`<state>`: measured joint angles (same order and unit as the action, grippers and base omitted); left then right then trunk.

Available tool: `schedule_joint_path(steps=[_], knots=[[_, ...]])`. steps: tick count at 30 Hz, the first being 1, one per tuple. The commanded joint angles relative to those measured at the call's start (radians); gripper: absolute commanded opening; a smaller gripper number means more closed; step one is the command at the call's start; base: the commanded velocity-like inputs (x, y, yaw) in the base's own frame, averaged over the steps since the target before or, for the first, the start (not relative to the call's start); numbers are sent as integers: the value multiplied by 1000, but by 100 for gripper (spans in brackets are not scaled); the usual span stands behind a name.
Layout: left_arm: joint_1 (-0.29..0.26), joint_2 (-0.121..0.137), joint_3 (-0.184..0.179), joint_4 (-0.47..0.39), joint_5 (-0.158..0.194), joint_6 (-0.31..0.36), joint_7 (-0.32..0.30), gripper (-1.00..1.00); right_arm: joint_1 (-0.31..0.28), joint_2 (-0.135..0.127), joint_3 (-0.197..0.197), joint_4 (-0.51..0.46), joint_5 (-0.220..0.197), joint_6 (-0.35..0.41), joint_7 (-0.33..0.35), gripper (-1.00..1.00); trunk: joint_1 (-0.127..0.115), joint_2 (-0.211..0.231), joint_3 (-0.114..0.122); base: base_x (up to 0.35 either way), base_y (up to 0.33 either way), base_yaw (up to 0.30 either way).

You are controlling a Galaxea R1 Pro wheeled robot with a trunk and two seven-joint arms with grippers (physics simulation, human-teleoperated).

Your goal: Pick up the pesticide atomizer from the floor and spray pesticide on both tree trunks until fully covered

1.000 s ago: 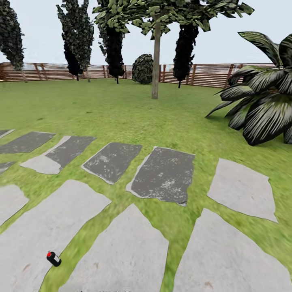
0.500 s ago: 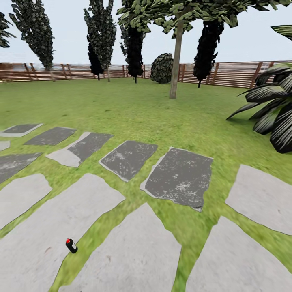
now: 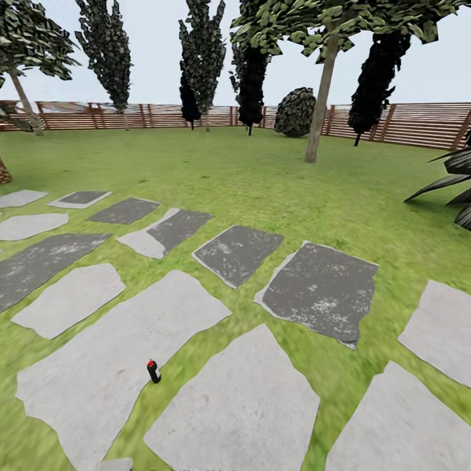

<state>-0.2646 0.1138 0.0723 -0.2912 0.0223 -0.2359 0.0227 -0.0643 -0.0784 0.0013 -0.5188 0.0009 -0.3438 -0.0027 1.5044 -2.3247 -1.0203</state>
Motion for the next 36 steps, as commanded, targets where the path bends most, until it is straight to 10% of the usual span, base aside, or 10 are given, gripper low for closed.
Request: schedule_joint_path(steps=[1,16,36], knots=[[-1,0,1,1,2,-3,0,100,0,0,0,0,0,-3,0,100,0,0,-1,-9,8,278],[-1,0,1,1,2,-2,0,100,0,0,0,-1,-1,-3,0,100,0,0,-1,-1,1,272],[-22,-14,-3,-16,3,8,0,100,0,-10,-1,-107,3,1,5,100,0,0,-1,0,0,15]])
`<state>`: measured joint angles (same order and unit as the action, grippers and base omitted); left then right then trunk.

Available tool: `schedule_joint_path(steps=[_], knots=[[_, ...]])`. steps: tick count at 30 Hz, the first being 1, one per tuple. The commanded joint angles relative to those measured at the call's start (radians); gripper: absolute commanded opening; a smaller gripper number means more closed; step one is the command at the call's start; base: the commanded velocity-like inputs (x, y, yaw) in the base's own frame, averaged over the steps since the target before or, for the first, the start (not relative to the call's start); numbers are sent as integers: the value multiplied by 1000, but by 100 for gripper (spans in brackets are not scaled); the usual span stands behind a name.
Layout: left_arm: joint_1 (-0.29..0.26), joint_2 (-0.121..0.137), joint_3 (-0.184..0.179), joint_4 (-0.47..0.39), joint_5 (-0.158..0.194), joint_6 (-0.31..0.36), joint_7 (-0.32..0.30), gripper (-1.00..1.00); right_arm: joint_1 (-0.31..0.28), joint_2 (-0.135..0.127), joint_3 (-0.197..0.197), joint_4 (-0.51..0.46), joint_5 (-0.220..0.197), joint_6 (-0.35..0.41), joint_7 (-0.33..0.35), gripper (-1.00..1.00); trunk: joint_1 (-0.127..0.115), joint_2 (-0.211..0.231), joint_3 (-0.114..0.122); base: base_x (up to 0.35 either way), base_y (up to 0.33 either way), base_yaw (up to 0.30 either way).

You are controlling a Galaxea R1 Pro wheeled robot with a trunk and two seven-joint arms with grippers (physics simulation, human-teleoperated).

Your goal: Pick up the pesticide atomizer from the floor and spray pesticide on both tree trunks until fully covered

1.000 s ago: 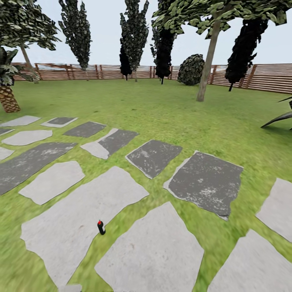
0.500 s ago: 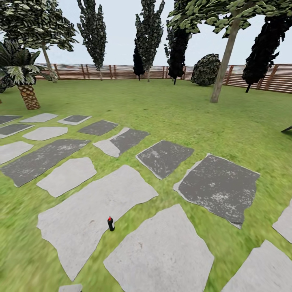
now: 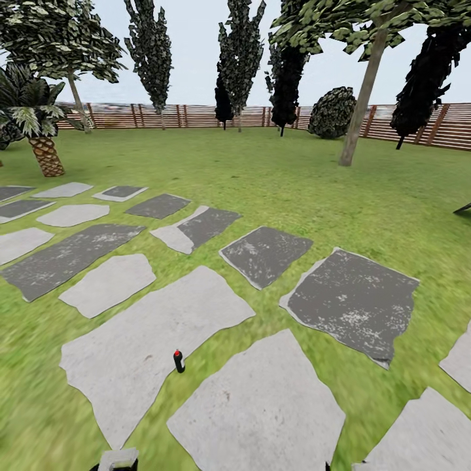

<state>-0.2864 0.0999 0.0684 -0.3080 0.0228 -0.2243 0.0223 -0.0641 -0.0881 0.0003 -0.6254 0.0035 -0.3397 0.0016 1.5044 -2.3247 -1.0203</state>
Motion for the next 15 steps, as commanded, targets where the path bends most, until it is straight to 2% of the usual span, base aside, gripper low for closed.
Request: schedule_joint_path(steps=[1,5,6,8,10,11,13,15], knots=[[-16,-1,1,-14,2,-1,0,100,-1,-1,0,-48,1,0,-1,100,0,0,-1,0,0,0],[-86,0,1,-47,1,5,-2,100,-15,-1,0,-202,15,24,-3,100,0,0,-1,0,0,0],[-113,0,1,-52,1,10,-2,100,-30,-1,-1,-246,20,57,-4,100,0,0,-1,0,0,0],[-153,1,1,-55,1,31,-2,100,-66,-1,-1,-303,25,141,-6,100,0,0,-1,0,0,0],[-193,2,1,-58,0,82,-1,100,-137,-1,-2,-352,28,283,-7,100,0,0,-1,0,0,0],[-200,2,1,-59,0,95,0,100,-157,-1,-2,-360,28,317,-7,100,0,0,-1,0,0,0],[-221,3,0,-63,-1,128,4,100,-239,-1,-2,-376,29,426,-7,100,0,0,-1,0,0,0],[-227,3,0,-71,-4,137,14,100,-299,-1,-3,-380,30,476,-8,100,0,0,-1,0,0,0]])
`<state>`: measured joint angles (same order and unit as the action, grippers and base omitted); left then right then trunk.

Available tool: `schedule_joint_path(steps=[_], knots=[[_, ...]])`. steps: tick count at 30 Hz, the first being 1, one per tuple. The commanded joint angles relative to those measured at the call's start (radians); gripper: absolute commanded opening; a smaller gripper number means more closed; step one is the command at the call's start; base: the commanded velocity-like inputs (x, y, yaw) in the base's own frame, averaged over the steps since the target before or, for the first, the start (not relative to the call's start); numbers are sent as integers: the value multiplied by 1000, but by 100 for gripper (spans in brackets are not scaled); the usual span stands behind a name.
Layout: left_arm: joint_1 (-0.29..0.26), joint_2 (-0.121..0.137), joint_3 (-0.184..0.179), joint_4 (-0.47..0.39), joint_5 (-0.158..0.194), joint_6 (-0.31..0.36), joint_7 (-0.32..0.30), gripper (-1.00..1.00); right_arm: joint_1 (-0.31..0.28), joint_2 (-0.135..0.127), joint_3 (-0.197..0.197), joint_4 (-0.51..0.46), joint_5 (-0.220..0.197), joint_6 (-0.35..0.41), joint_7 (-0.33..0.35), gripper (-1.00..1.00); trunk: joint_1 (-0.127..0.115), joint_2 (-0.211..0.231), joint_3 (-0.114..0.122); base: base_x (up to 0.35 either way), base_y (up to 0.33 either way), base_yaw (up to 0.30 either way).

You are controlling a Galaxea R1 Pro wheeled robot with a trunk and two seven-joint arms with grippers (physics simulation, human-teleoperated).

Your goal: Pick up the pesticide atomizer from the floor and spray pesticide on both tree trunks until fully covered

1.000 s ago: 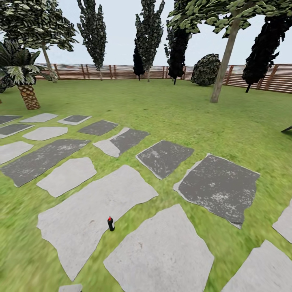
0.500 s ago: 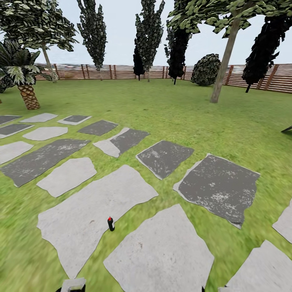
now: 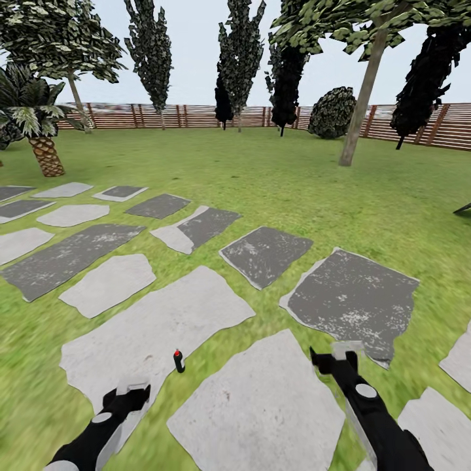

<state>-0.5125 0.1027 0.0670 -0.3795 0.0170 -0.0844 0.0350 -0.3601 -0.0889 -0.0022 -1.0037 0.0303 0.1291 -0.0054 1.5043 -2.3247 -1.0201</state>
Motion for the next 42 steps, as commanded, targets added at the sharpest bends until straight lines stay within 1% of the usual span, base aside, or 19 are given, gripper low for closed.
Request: schedule_joint_path(steps=[1,2,6,9,10,11,12,13,31,39,42], knots=[[0,0,2,-9,2,0,13,100,-37,0,-1,-3,3,26,-1,100,0,0,-1,0,0,0],[1,1,3,-19,4,2,25,100,-62,0,-3,-4,3,38,0,100,0,0,-1,0,0,0],[4,0,-2,-48,5,4,43,100,-102,4,2,0,4,57,3,100,0,0,-1,75,-39,0],[5,-3,-5,-52,2,5,46,100,-104,2,2,51,4,55,6,100,0,0,-1,243,-173,0],[4,-4,-4,-53,0,5,46,100,-105,2,3,98,4,46,7,100,0,0,-1,271,-200,0],[4,-4,-4,-54,0,5,46,100,-105,3,3,115,4,35,7,100,0,0,-1,274,-204,0],[3,-4,-2,-54,0,5,46,100,-105,4,5,136,4,8,7,100,0,0,-1,278,-208,0],[3,-4,-1,-55,1,5,46,100,-105,4,5,139,4,2,7,100,0,0,-1,278,-208,0],[2,-2,4,-59,8,9,45,100,-105,8,5,148,3,-11,4,100,0,0,-1,287,-191,0],[3,-1,5,-58,10,9,41,100,-105,9,5,149,3,-11,2,100,0,0,-1,72,-38,6],[4,-2,4,-57,11,6,35,100,-105,9,5,149,2,-11,1,100,0,0,-4,2,-1,207]])
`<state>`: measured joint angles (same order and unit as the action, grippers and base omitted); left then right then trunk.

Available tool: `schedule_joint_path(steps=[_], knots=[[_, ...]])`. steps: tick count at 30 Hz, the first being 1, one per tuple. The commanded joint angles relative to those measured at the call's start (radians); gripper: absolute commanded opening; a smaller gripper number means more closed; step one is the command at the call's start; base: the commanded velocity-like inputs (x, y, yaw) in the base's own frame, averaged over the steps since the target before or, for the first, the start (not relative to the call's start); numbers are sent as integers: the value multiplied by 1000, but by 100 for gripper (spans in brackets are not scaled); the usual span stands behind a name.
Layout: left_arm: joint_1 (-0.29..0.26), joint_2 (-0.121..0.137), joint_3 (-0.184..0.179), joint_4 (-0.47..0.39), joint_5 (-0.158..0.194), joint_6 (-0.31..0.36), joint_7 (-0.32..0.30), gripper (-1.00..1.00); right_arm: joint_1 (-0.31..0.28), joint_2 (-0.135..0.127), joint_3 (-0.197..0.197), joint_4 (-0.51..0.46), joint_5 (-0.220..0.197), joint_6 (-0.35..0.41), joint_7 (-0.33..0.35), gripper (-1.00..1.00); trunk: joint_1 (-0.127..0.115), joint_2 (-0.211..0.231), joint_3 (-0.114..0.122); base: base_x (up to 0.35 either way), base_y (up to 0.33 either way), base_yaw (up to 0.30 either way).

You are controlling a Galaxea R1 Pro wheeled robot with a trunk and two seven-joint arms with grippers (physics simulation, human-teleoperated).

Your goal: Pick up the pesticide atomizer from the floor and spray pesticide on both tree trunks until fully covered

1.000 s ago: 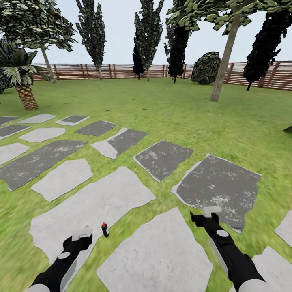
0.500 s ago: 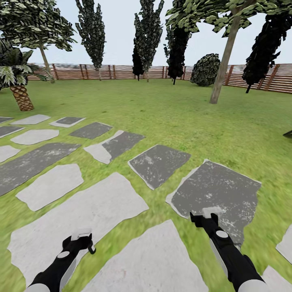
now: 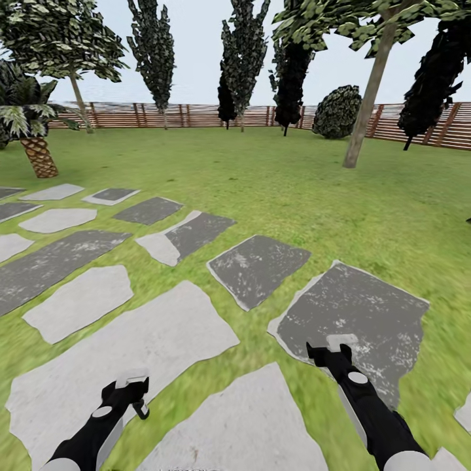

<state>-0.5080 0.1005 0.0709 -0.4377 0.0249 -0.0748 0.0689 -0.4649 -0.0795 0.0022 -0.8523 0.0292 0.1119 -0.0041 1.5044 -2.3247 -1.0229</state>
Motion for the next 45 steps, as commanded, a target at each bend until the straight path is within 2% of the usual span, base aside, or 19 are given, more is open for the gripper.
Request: schedule_joint_path(steps=[1,4,8,11,12,14,15,19,26,30,34,40,45], knots=[[0,0,0,1,3,-4,-5,100,0,0,0,-2,3,6,0,100,0,0,-2,1,0,217],[0,0,0,1,3,-3,-37,100,0,0,0,-2,3,6,0,100,0,0,-3,0,0,142],[-1,6,5,3,3,1,-121,100,0,0,0,-3,3,6,-1,100,0,0,-4,0,0,36],[-1,7,5,3,4,1,-128,100,0,0,0,-4,3,5,-1,100,7,-14,-10,0,0,4],[-1,7,6,3,15,1,-130,100,0,0,-1,-4,2,5,-1,100,11,-21,-13,0,0,1],[-1,8,4,4,60,1,-133,100,0,0,-2,-7,2,5,-1,100,19,-35,-20,0,0,0],[-1,9,4,5,75,1,-134,100,0,0,-3,-7,2,6,-1,100,23,-42,-24,0,0,0],[-1,12,3,6,87,1,-128,100,0,0,-4,-7,2,6,-1,100,38,-70,-41,0,0,0],[-16,17,2,-2,87,4,-113,100,0,0,-4,-8,2,6,-1,100,65,-119,-74,0,0,0],[-17,18,3,-3,88,-1,-82,100,0,0,-4,-10,2,6,-1,100,80,-147,-93,0,0,0],[-14,16,4,-2,89,-25,-69,100,0,0,-4,-11,2,6,-1,100,96,-175,-112,0,0,0],[-10,14,6,6,90,-99,-58,100,0,0,-4,-11,1,6,0,100,98,-177,-144,0,0,0],[-10,14,6,6,90,-101,-57,100,0,0,-4,-11,1,5,0,100,101,-178,-172,0,0,0]])
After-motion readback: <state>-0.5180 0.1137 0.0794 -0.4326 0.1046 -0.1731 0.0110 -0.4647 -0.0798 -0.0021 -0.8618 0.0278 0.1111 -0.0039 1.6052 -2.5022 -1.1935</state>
